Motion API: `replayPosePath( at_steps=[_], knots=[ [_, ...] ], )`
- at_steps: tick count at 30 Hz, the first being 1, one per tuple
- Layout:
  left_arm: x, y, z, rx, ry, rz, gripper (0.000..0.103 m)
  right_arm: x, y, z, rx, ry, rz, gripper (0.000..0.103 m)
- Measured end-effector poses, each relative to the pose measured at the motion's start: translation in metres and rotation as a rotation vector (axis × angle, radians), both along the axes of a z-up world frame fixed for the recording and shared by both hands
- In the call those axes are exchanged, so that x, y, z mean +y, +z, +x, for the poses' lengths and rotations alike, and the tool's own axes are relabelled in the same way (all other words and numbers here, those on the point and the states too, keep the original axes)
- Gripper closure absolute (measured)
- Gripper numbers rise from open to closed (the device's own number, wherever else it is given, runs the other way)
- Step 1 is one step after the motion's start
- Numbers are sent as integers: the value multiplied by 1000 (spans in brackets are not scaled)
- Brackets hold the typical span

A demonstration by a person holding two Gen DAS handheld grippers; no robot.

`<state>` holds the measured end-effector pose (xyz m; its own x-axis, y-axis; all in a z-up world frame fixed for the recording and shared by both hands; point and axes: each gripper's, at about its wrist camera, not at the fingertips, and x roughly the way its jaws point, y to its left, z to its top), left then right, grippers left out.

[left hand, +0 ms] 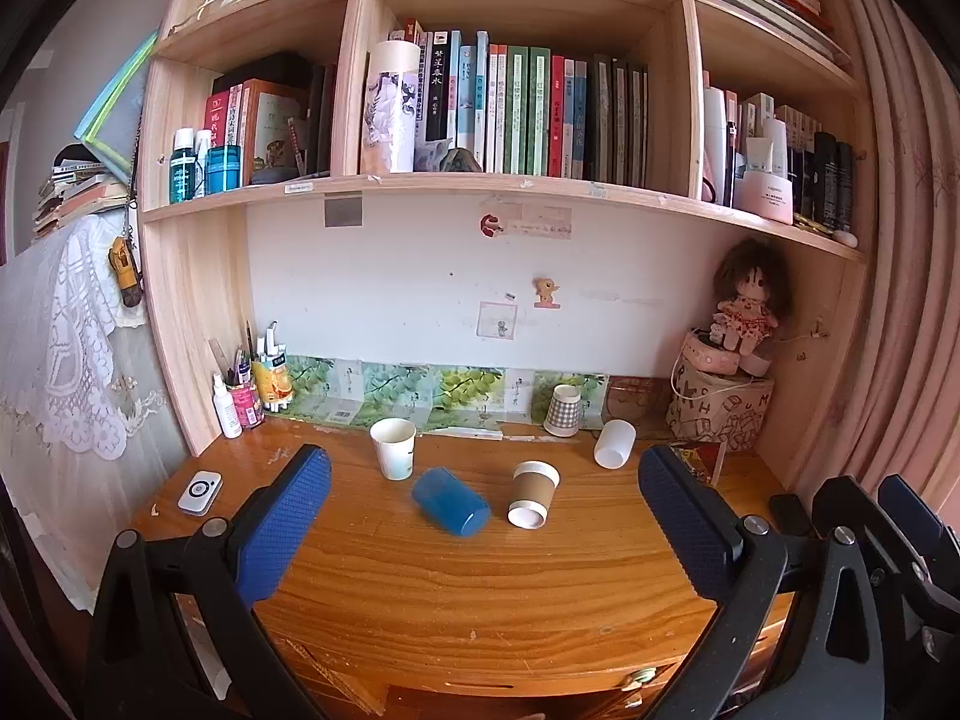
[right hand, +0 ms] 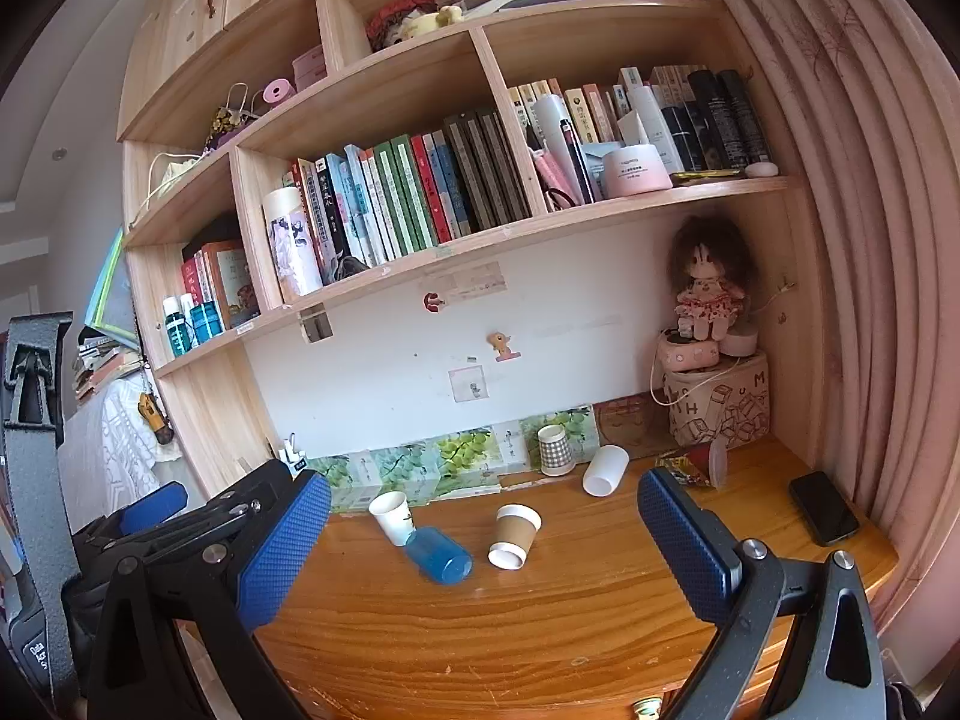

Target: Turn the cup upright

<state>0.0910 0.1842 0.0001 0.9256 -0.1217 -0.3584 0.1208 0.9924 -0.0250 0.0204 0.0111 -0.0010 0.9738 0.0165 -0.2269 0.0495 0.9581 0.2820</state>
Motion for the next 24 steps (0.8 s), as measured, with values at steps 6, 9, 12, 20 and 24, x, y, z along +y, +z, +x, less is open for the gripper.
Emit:
replayPosePath(
  at_steps=[6, 9, 12, 20, 24],
  knots=[
    [10, -3, 29, 12, -30, -11, 1, 12, 0, 21, 10, -10, -8, 0],
    [17, -4, 46, 16, -48, -14, 1, 17, 0, 36, 16, -26, -6, 0],
    [25, -3, 65, 17, -69, -29, 1, 25, 2, 52, 20, -38, -8, 0],
    [37, 5, 117, 1, -175, -10, 1, 43, 6, 92, 9, -130, 15, 0],
    [47, 2, 140, 27, -228, -8, 1, 56, 5, 112, 29, -179, 28, 0]
  ],
)
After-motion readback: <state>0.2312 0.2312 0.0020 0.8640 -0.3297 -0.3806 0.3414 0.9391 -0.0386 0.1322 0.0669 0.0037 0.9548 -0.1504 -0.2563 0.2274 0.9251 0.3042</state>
